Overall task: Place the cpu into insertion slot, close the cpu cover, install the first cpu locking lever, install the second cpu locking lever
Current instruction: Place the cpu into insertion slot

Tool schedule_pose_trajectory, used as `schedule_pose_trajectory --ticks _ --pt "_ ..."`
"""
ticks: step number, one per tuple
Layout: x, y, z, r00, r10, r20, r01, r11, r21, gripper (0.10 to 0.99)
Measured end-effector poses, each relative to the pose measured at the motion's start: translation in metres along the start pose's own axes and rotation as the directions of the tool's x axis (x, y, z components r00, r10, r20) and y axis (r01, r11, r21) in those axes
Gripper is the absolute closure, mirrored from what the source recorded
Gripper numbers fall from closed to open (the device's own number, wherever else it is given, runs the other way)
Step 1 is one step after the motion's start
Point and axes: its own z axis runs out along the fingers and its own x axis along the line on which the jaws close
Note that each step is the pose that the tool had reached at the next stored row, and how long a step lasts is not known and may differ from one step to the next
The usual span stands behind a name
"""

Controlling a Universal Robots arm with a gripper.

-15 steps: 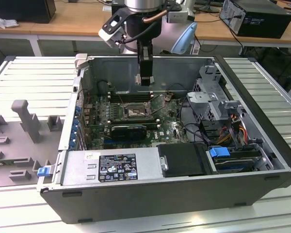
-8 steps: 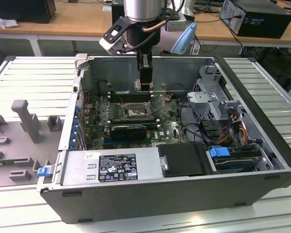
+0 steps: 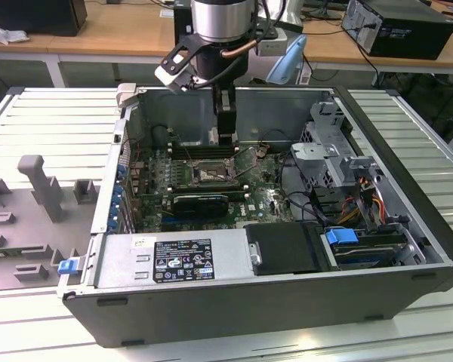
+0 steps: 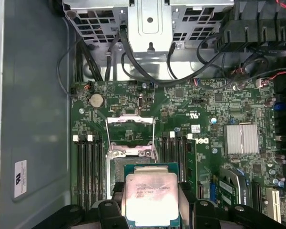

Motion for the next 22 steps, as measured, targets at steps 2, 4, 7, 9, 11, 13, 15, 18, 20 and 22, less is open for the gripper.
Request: schedule_pose_trajectory --ticks 2,4,7,9,11,13,15,18,20,22 --pt "0.0000 -0.0003 0.0034 1.0000 0.000 -0.0001 0.000 1.0000 0.000 0.557" --pt "-0.0001 -0.0007 0.0072 1.0000 0.000 -0.0004 0.000 1.0000 0.000 0.557" --pt "-0.0001 -0.0009 0.0099 1.0000 0.000 -0.0020 0.000 1.0000 0.001 0.557" --pt "-0.0002 -0.0012 0.0137 1.0000 0.001 -0.0057 -0.001 1.0000 0.001 0.557" --pt "-0.0003 -0.0016 0.0177 1.0000 0.001 -0.0066 -0.001 1.0000 0.001 0.557" --pt "-0.0003 -0.0019 0.0214 1.0000 0.001 -0.0069 -0.001 1.0000 0.001 0.557" --pt "-0.0004 -0.0023 0.0250 1.0000 0.001 -0.0068 -0.001 1.0000 0.001 0.557" --pt "-0.0006 -0.0031 0.0314 1.0000 0.001 -0.0072 -0.001 1.0000 0.002 0.557" --pt "-0.0006 -0.0033 0.0335 1.0000 0.001 -0.0072 -0.001 1.0000 0.001 0.557" --pt "-0.0006 -0.0035 0.0357 1.0000 0.001 -0.0073 -0.001 1.0000 0.001 0.557"
